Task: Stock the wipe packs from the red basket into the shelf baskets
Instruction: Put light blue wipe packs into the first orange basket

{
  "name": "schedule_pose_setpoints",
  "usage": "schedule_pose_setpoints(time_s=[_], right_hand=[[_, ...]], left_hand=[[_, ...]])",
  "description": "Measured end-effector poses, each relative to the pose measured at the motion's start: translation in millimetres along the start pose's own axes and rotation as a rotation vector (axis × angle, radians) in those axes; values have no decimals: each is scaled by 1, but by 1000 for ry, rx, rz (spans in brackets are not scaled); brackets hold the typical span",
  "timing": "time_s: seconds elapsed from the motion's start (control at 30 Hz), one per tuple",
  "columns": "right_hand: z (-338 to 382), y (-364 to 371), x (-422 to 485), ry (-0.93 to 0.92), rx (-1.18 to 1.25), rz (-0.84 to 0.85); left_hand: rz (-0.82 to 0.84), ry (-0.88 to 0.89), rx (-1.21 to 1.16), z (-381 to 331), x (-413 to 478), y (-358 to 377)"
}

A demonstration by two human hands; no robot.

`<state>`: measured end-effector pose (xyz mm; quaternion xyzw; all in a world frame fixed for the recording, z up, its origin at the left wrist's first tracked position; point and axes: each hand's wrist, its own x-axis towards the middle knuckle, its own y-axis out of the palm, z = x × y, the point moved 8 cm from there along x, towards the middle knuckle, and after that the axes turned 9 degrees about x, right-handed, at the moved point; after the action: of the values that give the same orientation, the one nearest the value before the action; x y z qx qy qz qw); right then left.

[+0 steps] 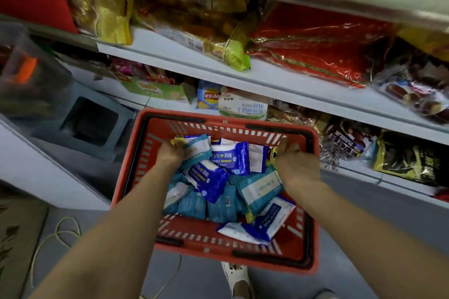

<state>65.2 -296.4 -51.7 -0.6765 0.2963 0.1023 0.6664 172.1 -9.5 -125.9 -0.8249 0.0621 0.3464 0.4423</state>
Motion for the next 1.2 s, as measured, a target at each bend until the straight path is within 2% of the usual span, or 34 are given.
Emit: schedule_pose_setpoints(time_s=[0.13, 0.3, 0.47, 0.6, 0.67, 0.8, 0.93, 1.1, 1.2], right_hand=[[-4, 9, -5, -3, -18, 57], [-13, 12, -19, 36, 125, 80], [-15, 3, -25, 47, 310, -5], [-23, -7, -38, 48, 423, -103], [-34, -9, -49, 77, 507, -123], [-52, -6, -71, 153, 795, -112], [-64, 4, -91, 226, 1300, -143], [-77, -13, -122, 213, 1774, -210], [-91, -22, -139, 194, 2011, -188]], left_hand=[[46, -59, -73, -3, 14, 20], [-73, -128, -196, 10, 11, 9], [-194, -53, -254, 21, 1, -11], [-357, 122, -162, 8, -38, -33], [-377, 212, -175, -7, -66, -43], [-421, 317, -207, -24, -110, -62], [-452, 286, -336, -19, -140, -82], [-342, 250, -373, -23, -174, -73], [-257, 243, -429, -37, -197, -56]])
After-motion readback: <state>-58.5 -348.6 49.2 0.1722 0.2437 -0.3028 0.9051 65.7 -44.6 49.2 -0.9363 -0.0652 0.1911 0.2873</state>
